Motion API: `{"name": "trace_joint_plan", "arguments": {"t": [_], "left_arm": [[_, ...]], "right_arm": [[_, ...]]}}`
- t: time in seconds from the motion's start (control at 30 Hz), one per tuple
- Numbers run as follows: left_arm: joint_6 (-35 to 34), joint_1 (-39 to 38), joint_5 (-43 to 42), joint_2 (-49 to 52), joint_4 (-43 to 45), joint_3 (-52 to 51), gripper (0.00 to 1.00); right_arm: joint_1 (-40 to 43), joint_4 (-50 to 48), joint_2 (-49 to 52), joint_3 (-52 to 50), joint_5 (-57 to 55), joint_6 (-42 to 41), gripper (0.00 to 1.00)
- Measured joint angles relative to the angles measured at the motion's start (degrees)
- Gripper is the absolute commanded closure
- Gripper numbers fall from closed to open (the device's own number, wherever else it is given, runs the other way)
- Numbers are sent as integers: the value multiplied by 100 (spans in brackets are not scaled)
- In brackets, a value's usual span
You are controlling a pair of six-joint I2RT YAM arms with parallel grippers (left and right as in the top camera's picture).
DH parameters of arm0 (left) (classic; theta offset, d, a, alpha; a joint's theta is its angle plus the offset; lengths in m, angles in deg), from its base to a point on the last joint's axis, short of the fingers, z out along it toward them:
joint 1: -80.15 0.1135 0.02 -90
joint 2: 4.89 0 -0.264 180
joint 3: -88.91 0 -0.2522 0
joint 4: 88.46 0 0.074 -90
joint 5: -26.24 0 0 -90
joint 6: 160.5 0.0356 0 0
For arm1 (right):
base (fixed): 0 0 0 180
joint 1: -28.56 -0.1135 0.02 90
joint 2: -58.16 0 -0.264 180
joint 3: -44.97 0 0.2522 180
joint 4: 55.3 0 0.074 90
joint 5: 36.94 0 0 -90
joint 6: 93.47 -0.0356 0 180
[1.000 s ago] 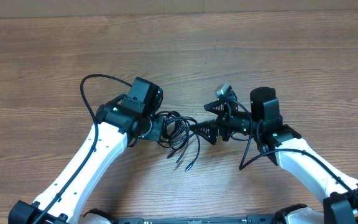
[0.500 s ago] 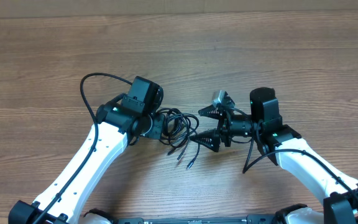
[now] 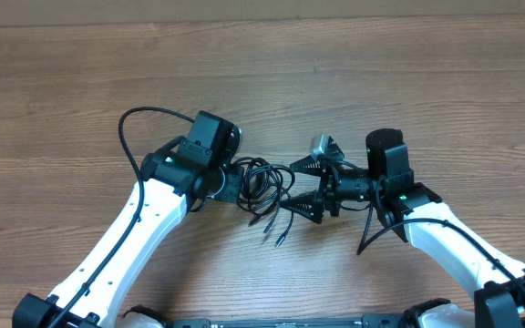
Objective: Untangle cables
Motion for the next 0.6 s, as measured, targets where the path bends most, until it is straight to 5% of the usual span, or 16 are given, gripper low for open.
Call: {"name": "trace_joint_plan", "arguments": {"t": [0.6], "left_arm": [[1220,0,-1106,0,24,0,96]], "right_arm": [[-2,341,0,0,-986,-4,9]]}}
